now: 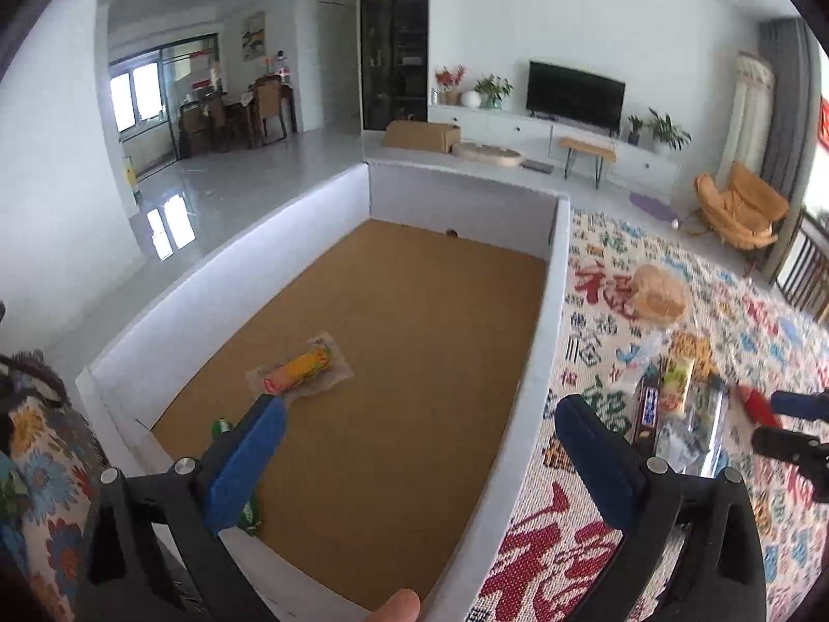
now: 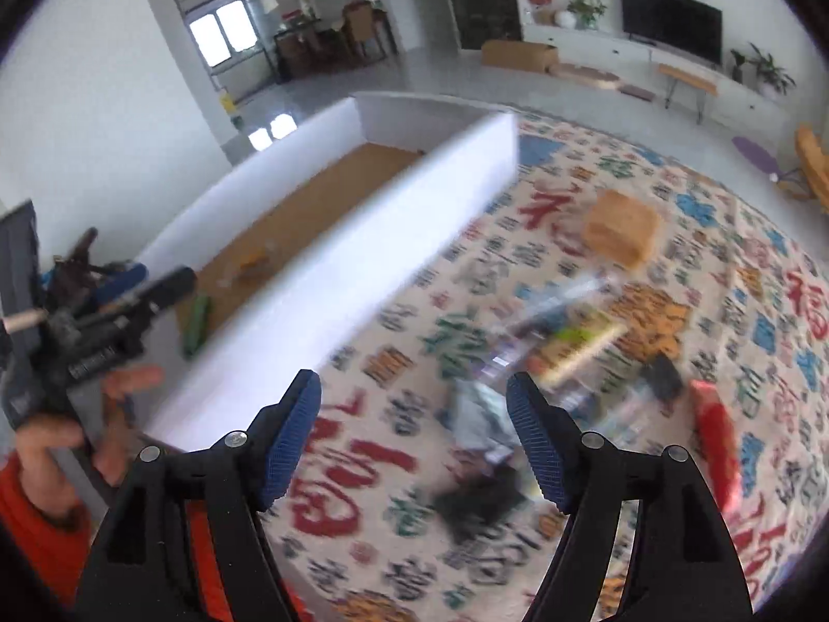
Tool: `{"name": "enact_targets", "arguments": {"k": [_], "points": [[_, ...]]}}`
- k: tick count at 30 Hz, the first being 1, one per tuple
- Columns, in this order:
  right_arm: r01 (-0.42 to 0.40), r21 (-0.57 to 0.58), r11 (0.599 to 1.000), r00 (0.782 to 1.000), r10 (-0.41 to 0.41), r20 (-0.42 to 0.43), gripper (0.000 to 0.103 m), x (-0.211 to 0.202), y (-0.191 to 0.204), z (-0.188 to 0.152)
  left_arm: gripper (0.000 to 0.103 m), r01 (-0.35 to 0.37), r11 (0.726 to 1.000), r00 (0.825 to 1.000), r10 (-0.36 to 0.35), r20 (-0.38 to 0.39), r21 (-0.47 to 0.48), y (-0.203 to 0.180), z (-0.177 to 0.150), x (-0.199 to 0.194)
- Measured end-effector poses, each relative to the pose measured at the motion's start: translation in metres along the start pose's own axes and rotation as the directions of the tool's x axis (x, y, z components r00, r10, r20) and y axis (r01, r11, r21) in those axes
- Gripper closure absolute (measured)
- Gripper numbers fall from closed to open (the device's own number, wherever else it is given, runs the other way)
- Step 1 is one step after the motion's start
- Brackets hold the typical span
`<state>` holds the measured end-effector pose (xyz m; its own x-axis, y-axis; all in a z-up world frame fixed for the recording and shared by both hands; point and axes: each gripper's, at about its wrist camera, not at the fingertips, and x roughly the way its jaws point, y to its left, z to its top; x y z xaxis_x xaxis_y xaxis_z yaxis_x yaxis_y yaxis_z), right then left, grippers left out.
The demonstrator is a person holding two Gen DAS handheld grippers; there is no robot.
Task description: Organize snacks
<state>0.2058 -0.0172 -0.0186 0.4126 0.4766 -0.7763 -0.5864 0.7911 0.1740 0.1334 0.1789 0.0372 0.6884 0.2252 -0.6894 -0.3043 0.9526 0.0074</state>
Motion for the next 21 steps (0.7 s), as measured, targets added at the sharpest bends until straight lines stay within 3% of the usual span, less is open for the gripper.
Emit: {"name": "enact_targets", "arguments": {"k": [3,7,11,15,17,19,21], "points": [[0.147,0.060,0.987,0.989,-0.148,-0.002,0.026,-0.012,-0.067,-0.048,0.001,-0.008,0.997,0.998,0.013,-0.062,0.078,-0.018,-0.013,0.014],[0.285,0.177,0.942,0.957,-0.290,0.006,0.026,-0.037,-0.137,-0.109,0.001,-0.014,0.996,0.999,0.017,-0.035,0.091,-0.021,-0.022,0.006],[0.340,0.238,0.910,0.934,-0.356,0.025,0.026,-0.050,-0.166,-0.146,0.001,-0.003,0.997,0.999,0.006,-0.031,0.083,-0.021,-0.027,0.000],[0.350,0.272,0.896,0.929,-0.370,0.025,0.026,-0.047,-0.176,-0.156,0.001,0.005,0.995,1.000,-0.003,-0.021,0.096,-0.022,-0.033,-0.007],[0.371,0.264,0.890,0.920,-0.391,0.026,0.026,-0.044,-0.176,-0.153,0.001,-0.040,0.995,0.999,0.038,0.026,0.090,-0.022,-0.032,-0.016],[0.384,0.243,0.891,0.915,-0.403,0.031,0.026,-0.040,-0.171,-0.150,0.001,-0.083,0.995,0.989,0.076,0.130,0.056,-0.023,-0.035,-0.038],[0.396,0.209,0.894,0.911,-0.411,0.031,0.026,-0.034,-0.166,-0.146,0.001,-0.045,0.999,0.977,0.038,0.210,0.029,-0.028,-0.037,-0.065]]}}
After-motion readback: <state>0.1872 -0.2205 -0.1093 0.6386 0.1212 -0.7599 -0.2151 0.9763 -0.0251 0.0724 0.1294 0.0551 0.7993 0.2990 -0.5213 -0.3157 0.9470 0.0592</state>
